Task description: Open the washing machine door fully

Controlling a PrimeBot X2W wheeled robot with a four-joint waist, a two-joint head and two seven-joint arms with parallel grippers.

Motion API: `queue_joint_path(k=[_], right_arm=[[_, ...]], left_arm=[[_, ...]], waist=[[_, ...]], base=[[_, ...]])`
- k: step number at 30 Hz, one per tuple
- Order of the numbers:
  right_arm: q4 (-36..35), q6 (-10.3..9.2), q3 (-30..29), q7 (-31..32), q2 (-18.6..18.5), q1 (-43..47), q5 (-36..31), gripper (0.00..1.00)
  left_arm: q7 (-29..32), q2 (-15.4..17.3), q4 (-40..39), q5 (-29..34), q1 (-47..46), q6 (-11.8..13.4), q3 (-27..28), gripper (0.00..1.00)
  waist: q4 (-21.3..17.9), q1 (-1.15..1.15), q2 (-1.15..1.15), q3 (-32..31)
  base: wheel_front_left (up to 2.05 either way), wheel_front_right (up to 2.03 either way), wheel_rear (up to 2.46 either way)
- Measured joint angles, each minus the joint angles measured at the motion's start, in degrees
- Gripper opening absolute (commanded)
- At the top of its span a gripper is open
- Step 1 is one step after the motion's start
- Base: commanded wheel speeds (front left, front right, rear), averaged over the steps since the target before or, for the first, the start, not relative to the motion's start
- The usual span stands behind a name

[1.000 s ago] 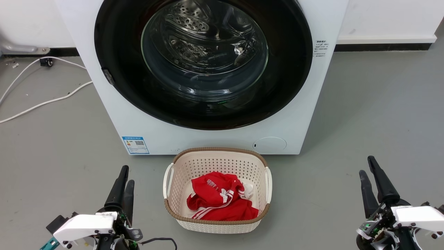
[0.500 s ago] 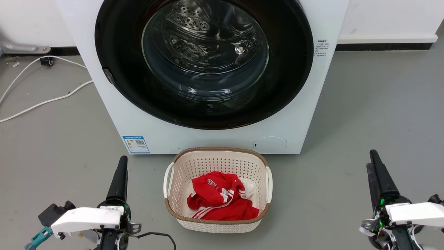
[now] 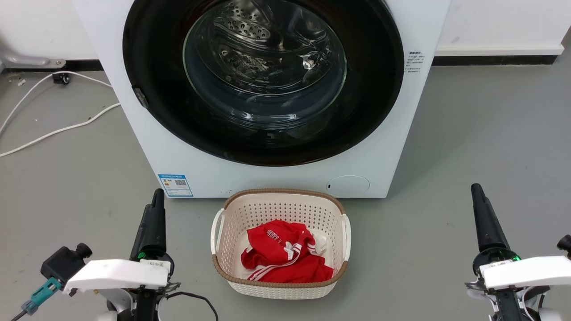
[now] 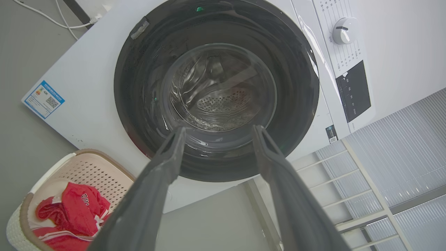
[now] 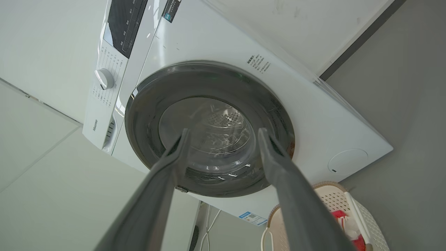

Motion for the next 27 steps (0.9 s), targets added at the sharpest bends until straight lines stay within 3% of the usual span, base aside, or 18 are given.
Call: queue_joint_path(k=[15, 27], right_arm=[[-3.0, 0.01, 1.82, -2.68, 0.07, 1.22, -20.69, 1.0], [-3.91, 0.01, 2.48, -2.56, 0.11, 1.86, -30.4, 1.0]], left_arm=[[-2.59, -0.01, -2.76, 18.28, 0.0, 1.4, -1.74, 1.0], [-4.59, 0.07, -3.1, 29.76, -0.01, 2.71, -3.2, 1.0]], waist=[[0.07, 0.0, 0.0, 0.15], [-0.02, 0.0, 0.0, 0.43]], base=[[0.0, 0.0, 0.0], [0.0, 0.0, 0.0]])
